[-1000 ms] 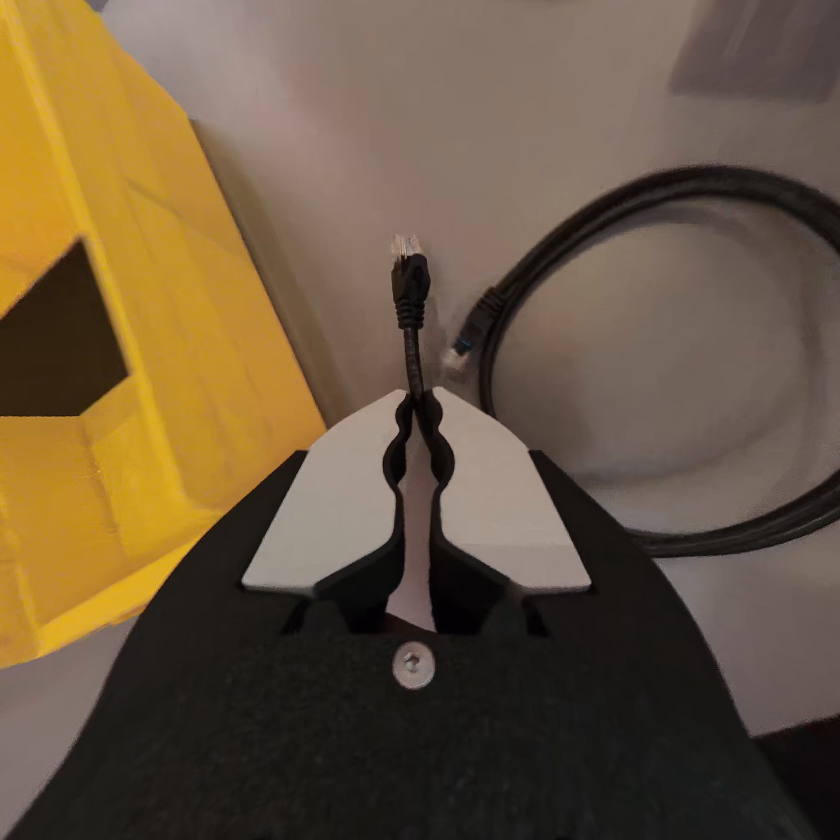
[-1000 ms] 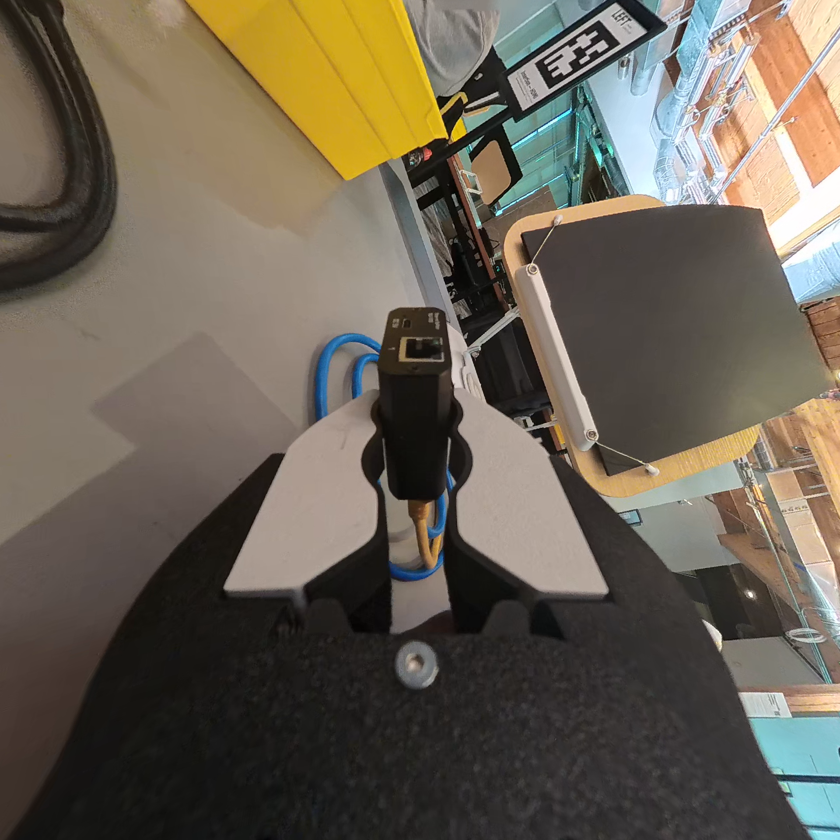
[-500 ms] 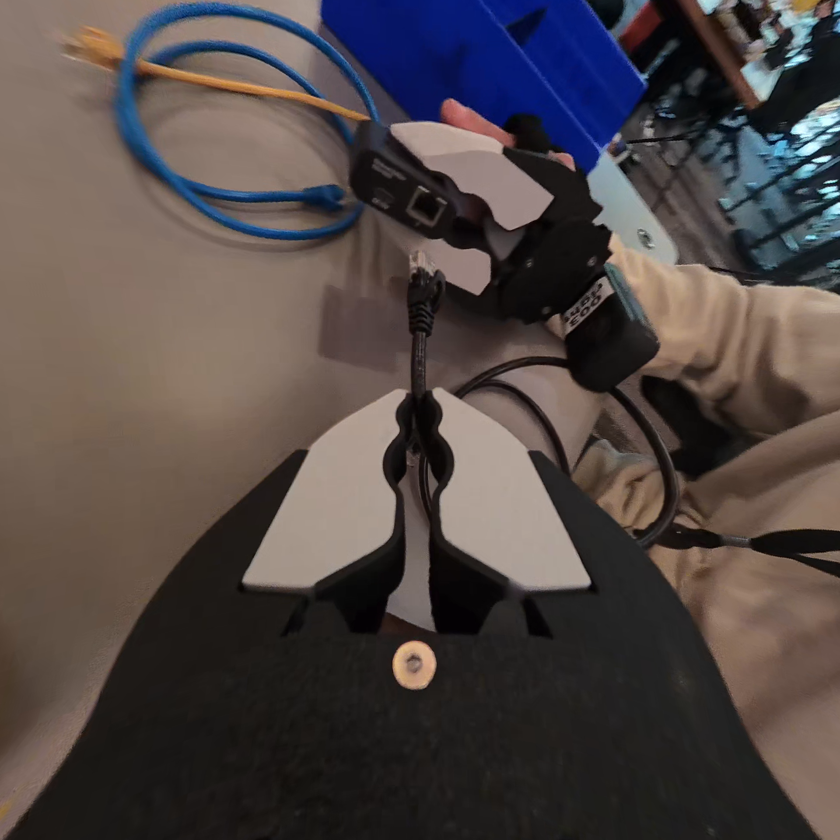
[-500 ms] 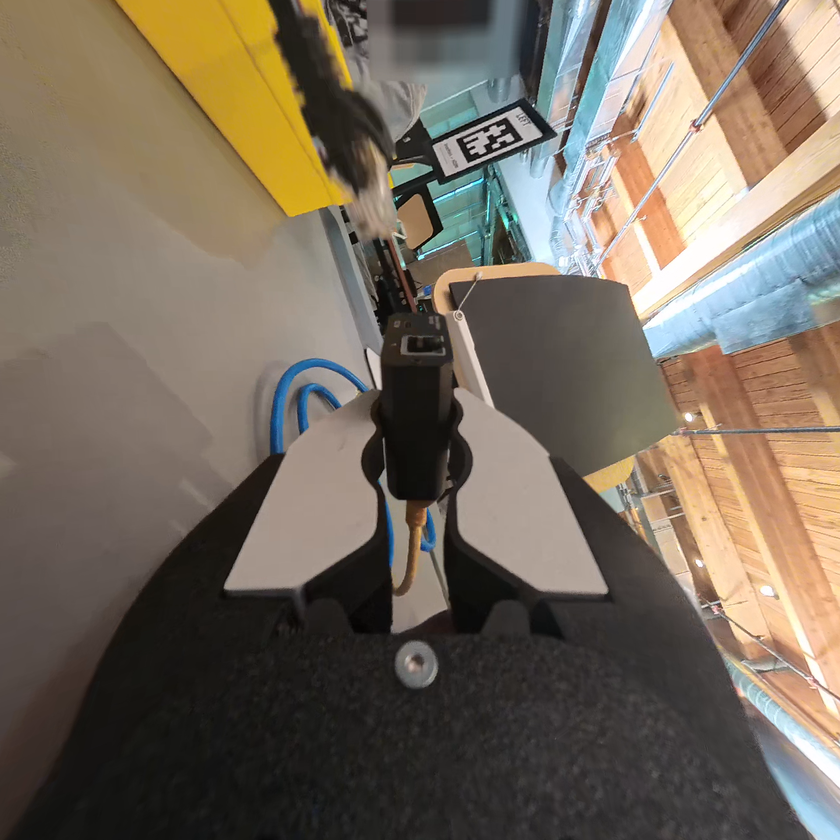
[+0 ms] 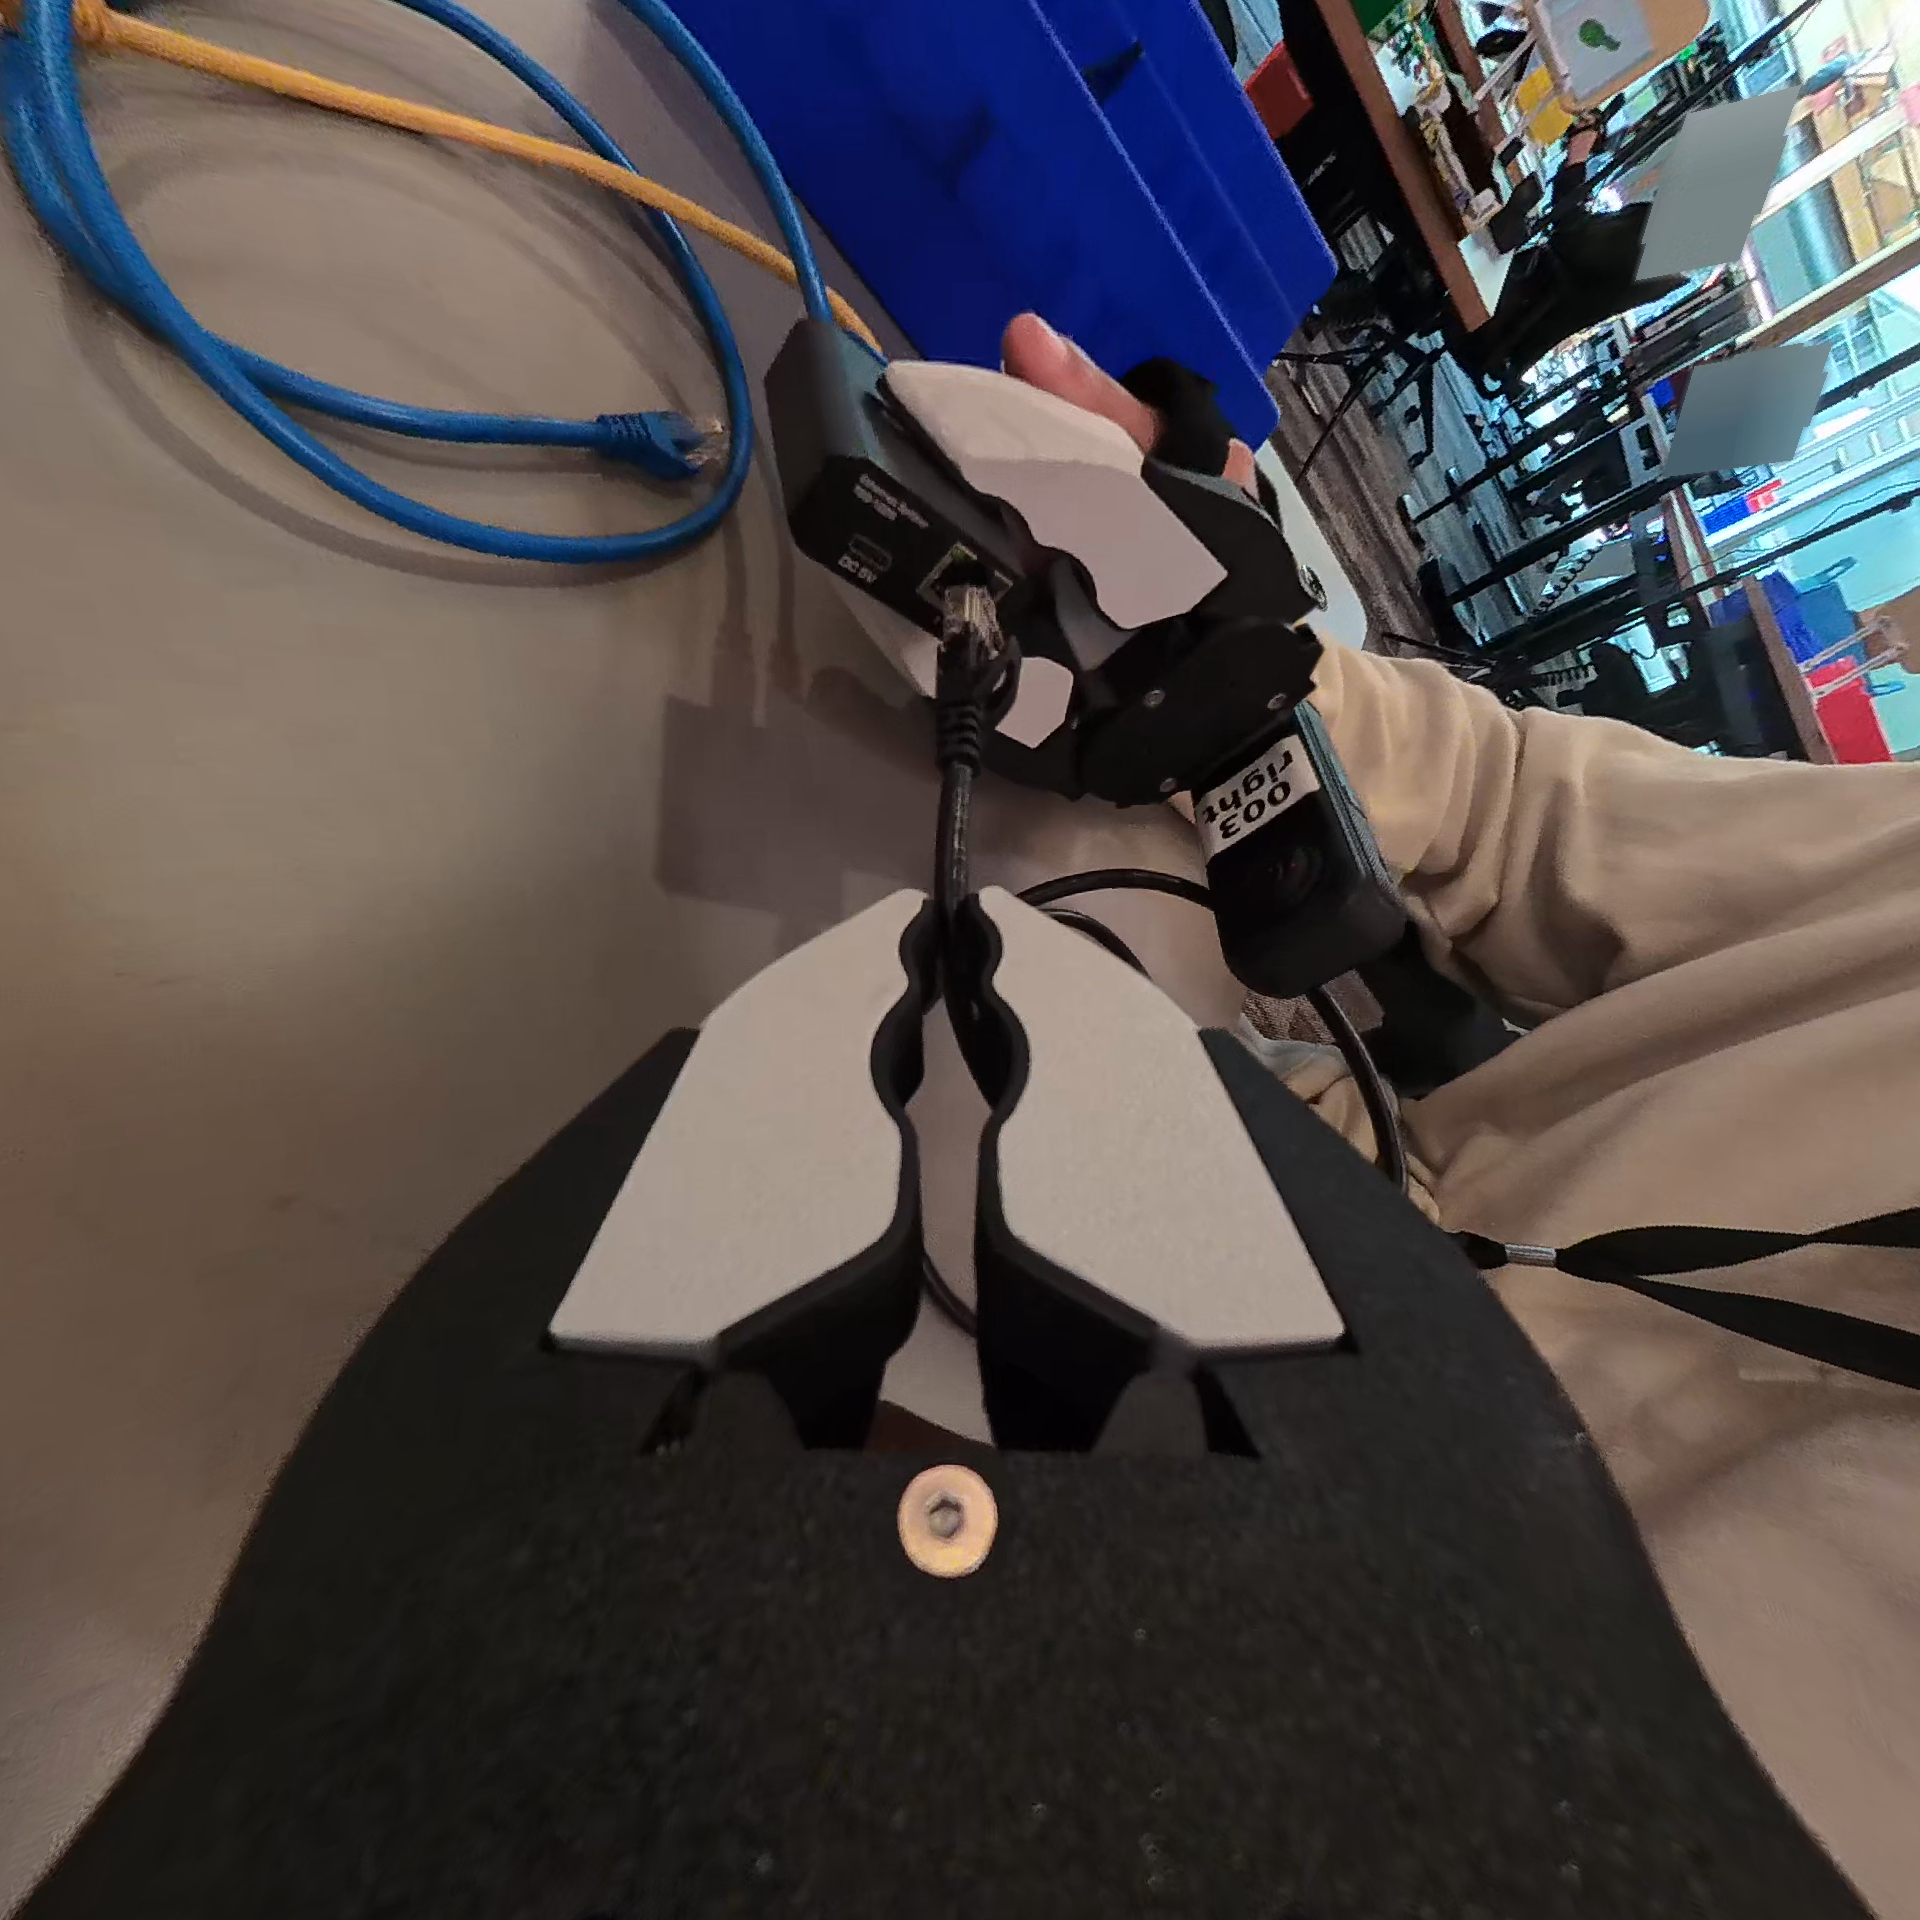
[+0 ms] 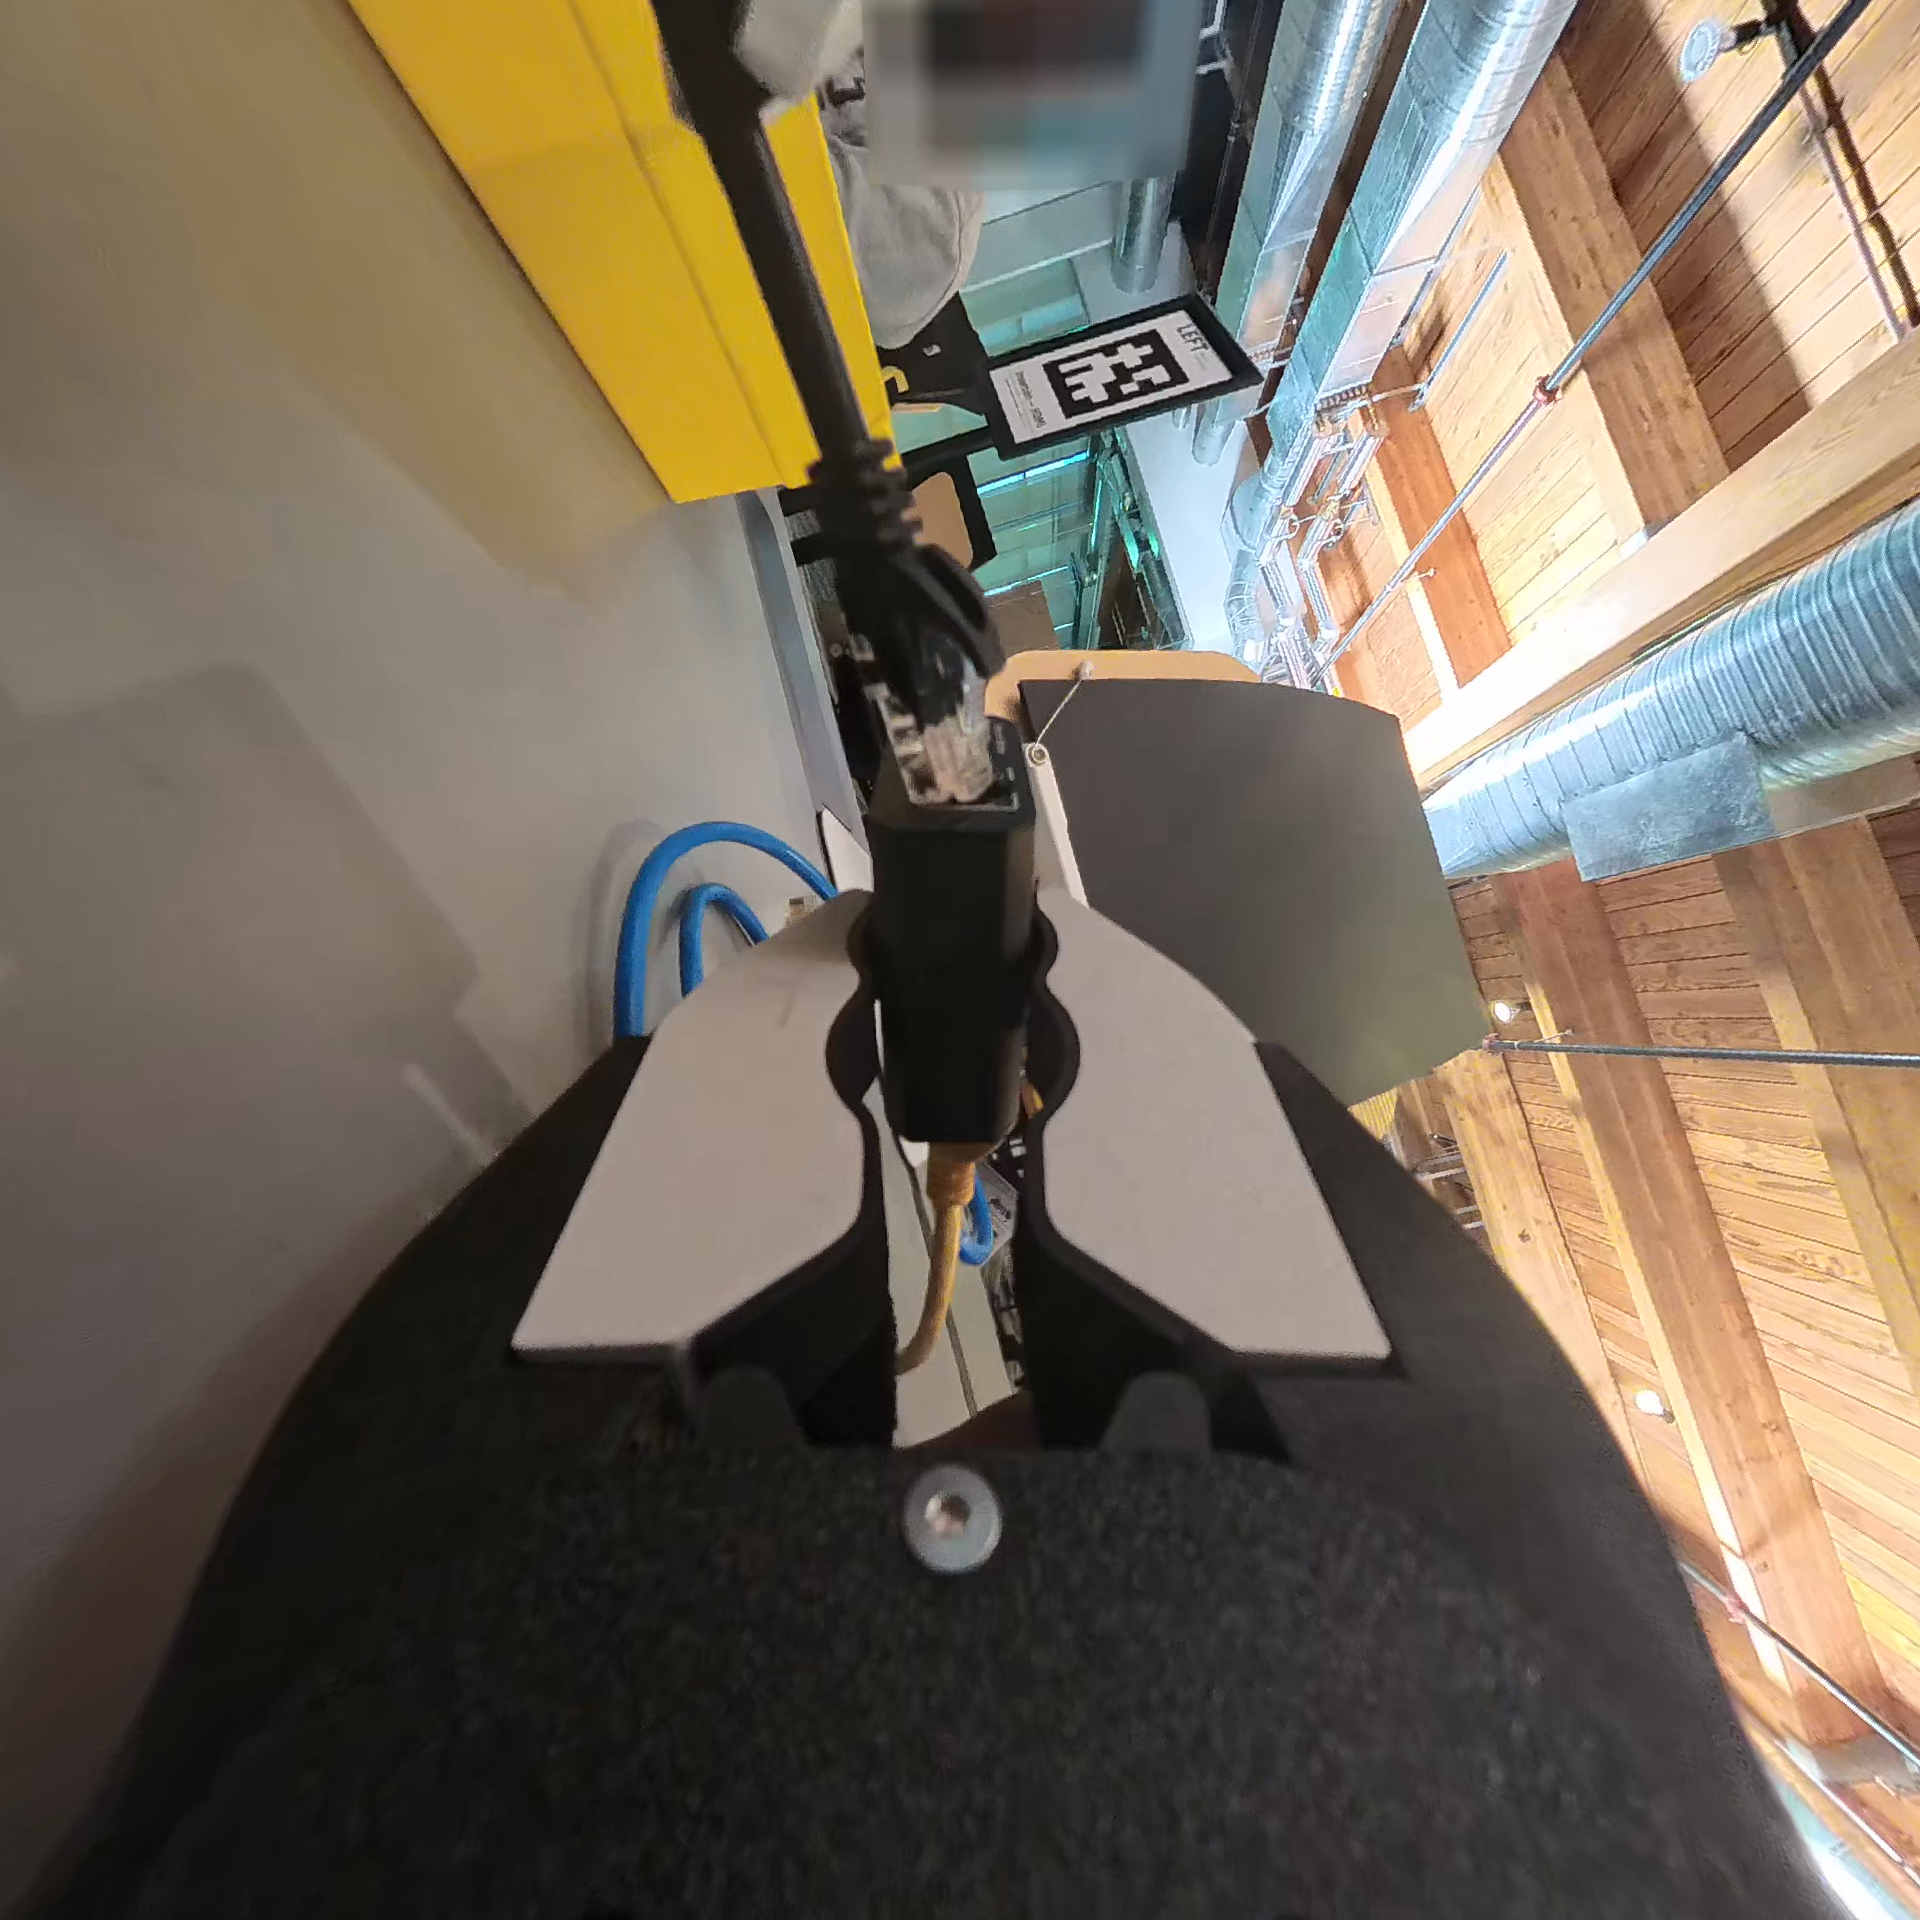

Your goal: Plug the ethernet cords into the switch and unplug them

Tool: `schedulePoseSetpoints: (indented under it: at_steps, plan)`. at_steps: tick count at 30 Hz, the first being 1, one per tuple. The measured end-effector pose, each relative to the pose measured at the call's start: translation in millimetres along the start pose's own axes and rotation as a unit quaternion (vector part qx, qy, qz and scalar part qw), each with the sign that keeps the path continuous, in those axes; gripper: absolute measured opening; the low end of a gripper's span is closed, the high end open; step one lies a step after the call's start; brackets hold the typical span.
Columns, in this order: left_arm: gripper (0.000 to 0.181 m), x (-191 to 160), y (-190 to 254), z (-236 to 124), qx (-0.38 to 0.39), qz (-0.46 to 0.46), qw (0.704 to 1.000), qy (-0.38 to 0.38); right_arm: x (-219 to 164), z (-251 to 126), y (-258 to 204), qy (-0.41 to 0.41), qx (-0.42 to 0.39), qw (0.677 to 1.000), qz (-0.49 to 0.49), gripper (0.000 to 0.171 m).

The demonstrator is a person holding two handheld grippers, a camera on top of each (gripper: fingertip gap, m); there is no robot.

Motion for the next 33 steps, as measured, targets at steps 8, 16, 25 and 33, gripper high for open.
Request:
schedulePoseSetpoints:
  at_steps: [8, 16, 25, 33]
  plan:
    - [0.0, -0.3, -9.1, -1.5, -0.03, -0.046, 0.998, 0.028, 6.3, -1.5, -6.2, 0.012, -0.002, 0.999, -0.034, 0.023]
    - [0.018, -20.9, 13.4, 1.6, 0.221, 0.204, 0.954, -0.004, -8.0, 3.5, -2.2, -0.023, 0.013, 1.0, 0.007, 0.023]
    - [0.032, -61.2, 30.8, 55.5, 0.271, 0.271, 0.915, -0.122, -8.1, 2.6, 1.6, -0.026, 0.024, 0.999, 0.04, 0.024]
    - [0.023, -64.1, 21.9, 52.1, 0.239, 0.249, 0.929, -0.135, -8.2, 3.0, 3.8, -0.027, 0.029, 0.998, 0.055, 0.024]
Point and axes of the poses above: each gripper's, where its closed fingertips meet, z out along the fingers, x out of its top, y = z × x across the jaws, the point moved 10 cm from there along -z, back along the fingers, and after that the axes turned 6 degrees about -x, right-handed, at the moved point
